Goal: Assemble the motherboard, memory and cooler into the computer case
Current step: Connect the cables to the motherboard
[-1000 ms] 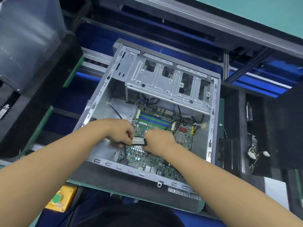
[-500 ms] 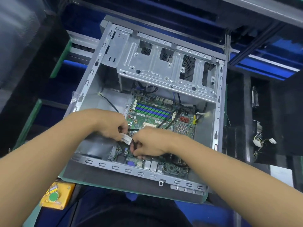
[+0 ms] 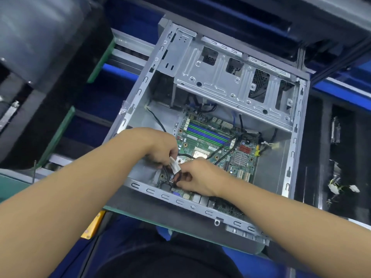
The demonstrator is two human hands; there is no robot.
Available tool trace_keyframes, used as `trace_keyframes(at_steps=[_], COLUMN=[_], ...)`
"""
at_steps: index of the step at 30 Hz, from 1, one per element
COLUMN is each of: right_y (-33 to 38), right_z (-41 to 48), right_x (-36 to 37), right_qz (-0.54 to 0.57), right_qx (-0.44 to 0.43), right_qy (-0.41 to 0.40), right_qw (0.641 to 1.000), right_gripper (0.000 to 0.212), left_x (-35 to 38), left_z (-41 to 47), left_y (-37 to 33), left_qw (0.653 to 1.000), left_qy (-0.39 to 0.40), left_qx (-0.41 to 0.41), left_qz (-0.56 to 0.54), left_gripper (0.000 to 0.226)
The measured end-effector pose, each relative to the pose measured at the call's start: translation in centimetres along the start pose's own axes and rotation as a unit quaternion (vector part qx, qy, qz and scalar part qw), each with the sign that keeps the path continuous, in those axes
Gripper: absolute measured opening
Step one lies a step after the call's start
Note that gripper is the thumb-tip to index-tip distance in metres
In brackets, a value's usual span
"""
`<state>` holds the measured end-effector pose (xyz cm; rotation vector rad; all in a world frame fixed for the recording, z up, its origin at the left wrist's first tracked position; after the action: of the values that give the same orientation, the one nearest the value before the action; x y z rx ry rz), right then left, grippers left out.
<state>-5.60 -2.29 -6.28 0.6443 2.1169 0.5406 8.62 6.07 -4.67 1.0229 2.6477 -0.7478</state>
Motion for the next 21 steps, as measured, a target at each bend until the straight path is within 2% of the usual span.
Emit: trace_keyframes(at_steps=[3, 10, 15, 18, 21], right_y=[0.1, 0.5, 0.5, 0.5, 0.5], right_z=[0.0, -0.3, -0.5, -0.5, -0.4], right_x=[0.5, 1.4, 1.6, 1.6, 1.8], right_qz=[-0.007, -0.017, -0.023, -0.019, -0.023], right_qx=[-0.004, -0.029, -0.040, -0.051, -0.054], right_qy=[-0.025, -0.064, -0.071, -0.082, -0.077], right_qw=[1.000, 0.997, 0.996, 0.995, 0.995], right_gripper=[0.007, 0.025, 0.015, 0.019, 0.014], left_x=[0.2, 0.2, 0.1, 0.0, 0.0], left_z=[0.1, 0.3, 0.3, 0.4, 0.4], left_y=[0.2, -0.1, -0.2, -0.3, -0.2], left_qw=[0.999, 1.000, 1.000, 1.000, 0.999], left_qy=[0.006, 0.003, -0.002, -0.005, -0.010], left_qx=[-0.001, 0.009, 0.017, 0.021, 0.018], left_qz=[-0.045, -0.023, -0.009, 0.011, 0.030], left_gripper=[0.028, 0.024, 0.021, 0.019, 0.020])
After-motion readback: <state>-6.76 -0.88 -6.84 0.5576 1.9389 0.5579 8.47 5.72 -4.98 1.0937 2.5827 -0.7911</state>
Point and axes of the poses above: each hand's wrist, its own z-axis towards the middle knuckle, its own x-axis out of the palm, y = z × x, the point moved 2 cm from there along z, towards the middle knuckle, and after that the axes turned 3 degrees about y, right-handed, at the moved point
